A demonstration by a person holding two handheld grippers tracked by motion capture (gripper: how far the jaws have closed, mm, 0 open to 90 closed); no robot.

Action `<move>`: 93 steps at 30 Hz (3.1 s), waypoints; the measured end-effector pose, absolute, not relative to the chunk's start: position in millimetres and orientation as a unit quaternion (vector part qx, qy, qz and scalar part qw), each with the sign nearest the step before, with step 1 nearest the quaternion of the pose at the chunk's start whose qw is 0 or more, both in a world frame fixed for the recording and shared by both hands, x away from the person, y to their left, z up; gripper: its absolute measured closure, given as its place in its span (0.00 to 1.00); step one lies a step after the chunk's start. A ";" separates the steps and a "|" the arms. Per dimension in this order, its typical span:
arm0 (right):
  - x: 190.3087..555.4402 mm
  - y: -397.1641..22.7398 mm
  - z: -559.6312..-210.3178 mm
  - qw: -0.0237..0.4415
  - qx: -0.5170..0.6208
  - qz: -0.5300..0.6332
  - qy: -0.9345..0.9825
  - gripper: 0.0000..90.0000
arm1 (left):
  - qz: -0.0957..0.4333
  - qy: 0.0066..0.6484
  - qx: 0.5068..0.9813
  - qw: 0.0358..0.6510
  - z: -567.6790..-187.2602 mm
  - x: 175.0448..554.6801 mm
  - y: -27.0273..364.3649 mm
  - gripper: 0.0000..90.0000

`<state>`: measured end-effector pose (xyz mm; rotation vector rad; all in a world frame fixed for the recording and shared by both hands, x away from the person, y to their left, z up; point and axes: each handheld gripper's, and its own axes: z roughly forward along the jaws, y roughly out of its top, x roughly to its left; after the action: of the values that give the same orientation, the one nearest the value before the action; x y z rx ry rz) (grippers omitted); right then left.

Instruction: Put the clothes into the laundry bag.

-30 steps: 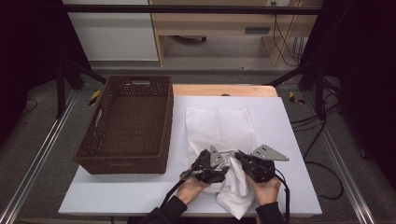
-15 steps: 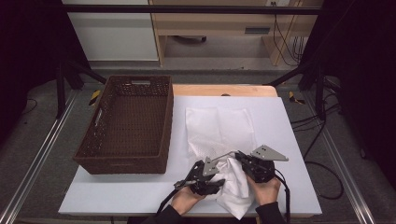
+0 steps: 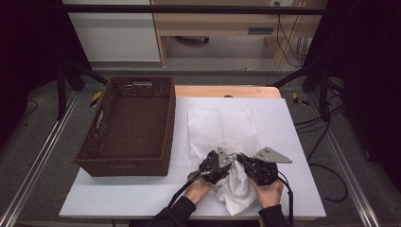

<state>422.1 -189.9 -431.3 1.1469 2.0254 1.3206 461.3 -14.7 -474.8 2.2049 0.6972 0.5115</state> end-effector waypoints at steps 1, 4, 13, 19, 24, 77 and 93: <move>421.6 -190.0 -430.9 0.231 0.416 0.481 0.736 0.98 | 0.196 0.277 0.859 0.383 -475.4 463.0 -13.8 0.80; 421.5 -190.5 -430.8 0.231 0.418 0.478 0.737 0.98 | 0.200 0.283 0.858 0.379 -472.1 461.6 -10.7 0.71; 421.9 -193.1 -430.1 0.234 0.423 0.477 0.734 0.98 | 0.161 0.257 0.857 0.416 -441.7 423.7 15.1 0.34; 422.5 -193.6 -430.2 0.233 0.425 0.476 0.734 0.98 | 0.171 0.238 0.868 0.401 -447.2 405.9 10.6 0.32; 422.9 -192.3 -431.2 0.231 0.423 0.474 0.737 0.98 | 0.156 0.255 0.872 0.387 -469.2 418.3 -4.3 0.49; 420.8 -194.5 -430.1 0.230 0.423 0.472 0.738 0.98 | 0.159 0.308 0.868 0.354 -476.7 415.7 93.3 0.63; 421.0 -193.6 -433.5 0.233 0.421 0.467 0.742 0.98 | 0.147 0.303 0.869 0.363 -479.1 403.2 94.1 0.97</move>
<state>421.0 -193.6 -433.5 1.1578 2.0372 1.2839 403.2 94.1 -479.1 2.2366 0.7799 0.3783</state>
